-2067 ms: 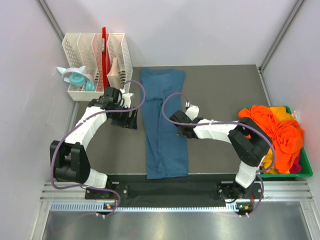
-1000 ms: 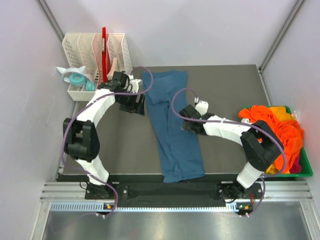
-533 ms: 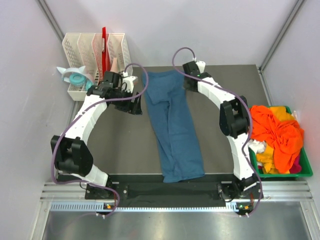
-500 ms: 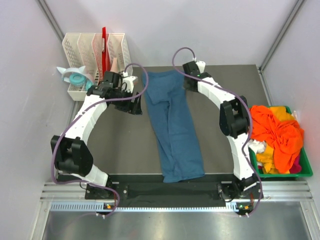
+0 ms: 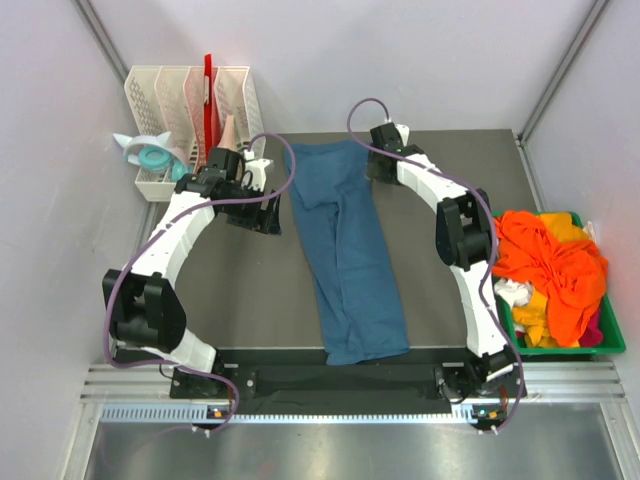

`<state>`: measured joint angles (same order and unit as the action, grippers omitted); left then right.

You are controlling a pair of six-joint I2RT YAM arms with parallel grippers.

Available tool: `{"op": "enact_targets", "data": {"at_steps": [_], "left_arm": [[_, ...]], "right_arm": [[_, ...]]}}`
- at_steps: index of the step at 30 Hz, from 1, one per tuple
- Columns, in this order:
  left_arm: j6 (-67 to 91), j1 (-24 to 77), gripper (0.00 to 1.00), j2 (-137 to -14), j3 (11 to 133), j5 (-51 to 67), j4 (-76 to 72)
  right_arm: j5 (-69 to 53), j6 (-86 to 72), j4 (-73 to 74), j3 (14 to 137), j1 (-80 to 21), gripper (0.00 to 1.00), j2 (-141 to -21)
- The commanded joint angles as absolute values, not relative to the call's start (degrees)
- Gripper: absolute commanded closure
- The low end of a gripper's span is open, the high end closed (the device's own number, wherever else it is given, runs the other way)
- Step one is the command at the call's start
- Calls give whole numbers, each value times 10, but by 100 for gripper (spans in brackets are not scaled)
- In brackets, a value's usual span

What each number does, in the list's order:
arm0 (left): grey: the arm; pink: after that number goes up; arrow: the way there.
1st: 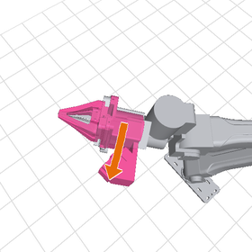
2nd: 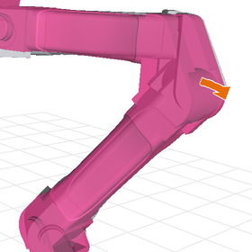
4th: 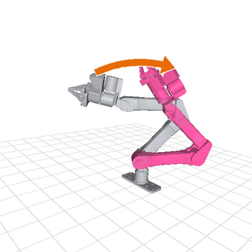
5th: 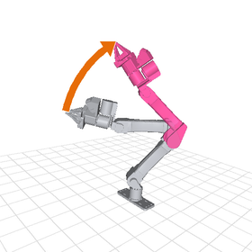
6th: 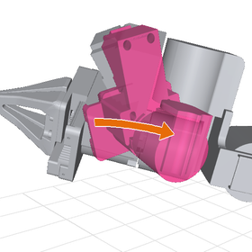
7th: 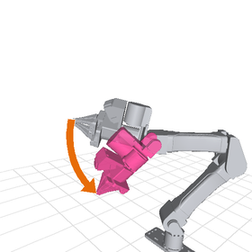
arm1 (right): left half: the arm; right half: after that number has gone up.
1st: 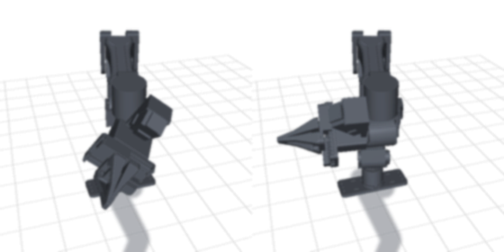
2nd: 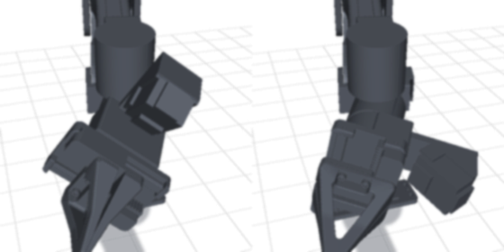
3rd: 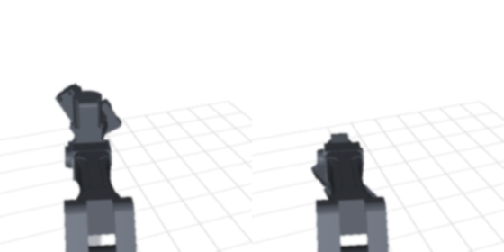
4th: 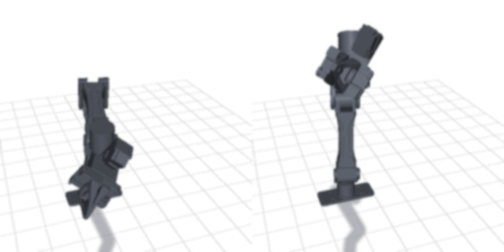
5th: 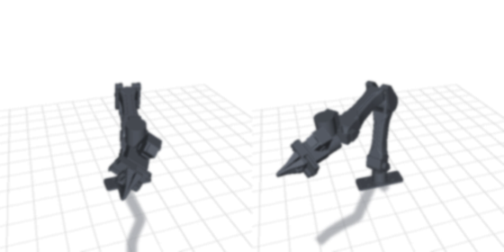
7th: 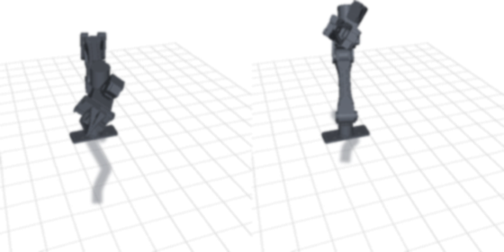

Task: Fold and stack the t-shirts
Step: Fold the tshirt

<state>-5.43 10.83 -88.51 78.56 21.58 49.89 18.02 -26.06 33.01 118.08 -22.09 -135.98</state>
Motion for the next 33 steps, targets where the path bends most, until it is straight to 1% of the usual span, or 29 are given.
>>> {"op": "enact_targets", "data": {"at_steps": [1, 8, 10, 13, 16, 18, 19, 20, 21, 23, 28, 29, 31, 33], "left_arm": [[-47, 105, 17, -887, 788, 220, 498], [-47, 106, 17, -896, 786, 228, 499], [-47, 106, 18, -895, 783, 230, 497], [-47, 105, 18, -896, 780, 229, 497], [-48, 106, 18, -895, 778, 229, 496], [-48, 106, 18, -894, 774, 228, 495], [-48, 106, 18, -892, 773, 228, 494], [-48, 106, 18, -892, 772, 228, 493], [-49, 106, 18, -893, 770, 228, 493], [-49, 106, 18, -892, 767, 228, 491], [-47, 105, 19, -895, 767, 227, 489], [-47, 106, 19, -897, 770, 225, 489], [-47, 106, 19, -898, 772, 225, 490], [-45, 106, 19, -901, 773, 224, 490]], "right_arm": [[148, -261, 304, 1187, -230, 32, -1335], [132, -271, 230, 1105, -237, 32, -1304], [120, -270, 228, 1109, -242, 32, -1310], [98, -266, 253, 1150, -245, 32, -1340], [96, -267, 254, 1151, -249, 32, -1353], [95, -271, 254, 1147, -248, 35, -1357], [94, -276, 257, 1149, -248, 38, -1361], [93, -279, 262, 1150, -247, 46, -1368], [91, -281, 269, 1148, -246, 51, -1369], [91, -286, 277, 1150, -243, 58, -1378], [91, -289, 311, 1146, -236, 62, -1388], [93, -290, 316, 1145, -236, 73, -1390], [107, -299, 328, 1131, -232, 100, -1384], [117, -301, 317, 1114, -229, 100, -1374]]}}
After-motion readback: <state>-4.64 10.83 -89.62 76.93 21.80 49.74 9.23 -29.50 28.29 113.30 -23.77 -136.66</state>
